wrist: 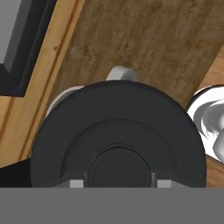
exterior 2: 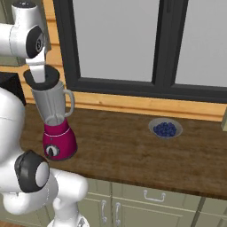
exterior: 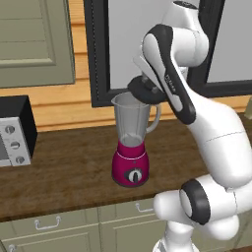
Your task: Close the lid blender by securely placing the lid on top.
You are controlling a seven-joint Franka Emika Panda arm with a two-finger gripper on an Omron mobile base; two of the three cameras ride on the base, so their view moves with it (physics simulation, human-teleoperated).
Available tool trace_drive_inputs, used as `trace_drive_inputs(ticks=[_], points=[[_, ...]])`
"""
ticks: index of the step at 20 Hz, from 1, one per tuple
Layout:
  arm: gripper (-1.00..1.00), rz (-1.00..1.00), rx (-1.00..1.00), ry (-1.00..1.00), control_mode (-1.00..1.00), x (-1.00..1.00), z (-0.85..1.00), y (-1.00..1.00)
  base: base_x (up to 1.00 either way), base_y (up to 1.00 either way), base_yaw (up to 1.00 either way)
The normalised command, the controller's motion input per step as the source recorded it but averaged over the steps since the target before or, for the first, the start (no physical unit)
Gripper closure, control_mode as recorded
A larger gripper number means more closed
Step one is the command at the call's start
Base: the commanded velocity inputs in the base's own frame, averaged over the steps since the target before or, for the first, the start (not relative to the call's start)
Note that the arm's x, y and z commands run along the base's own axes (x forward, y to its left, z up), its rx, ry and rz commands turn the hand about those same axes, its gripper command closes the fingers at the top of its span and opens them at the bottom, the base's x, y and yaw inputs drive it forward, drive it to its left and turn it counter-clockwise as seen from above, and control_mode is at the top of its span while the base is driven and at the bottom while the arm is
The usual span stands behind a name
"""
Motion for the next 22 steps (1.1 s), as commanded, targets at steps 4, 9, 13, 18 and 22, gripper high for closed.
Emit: trace_drive_inputs(ticks=[4,9,13,18,22], points=[[1.0,0.0,-0.02,0.12,-1.0,0.47,0.0,0.08,0.0,0.0,0.0],[1.0,0.0,0.0,0.02,-1.0,0.3,-0.12,0.1,0.0,0.0,0.0],[1.0,0.0,-0.02,0.0,-1.0,0.08,-0.31,0.11,0.0,0.0,0.0],[1.0,0.0,-0.01,-0.04,-1.0,0.04,-0.21,0.0,0.0,0.0,0.0],[1.0,0.0,0.0,-0.04,-1.0,0.14,-0.01,0.07,0.0,0.0,0.0]])
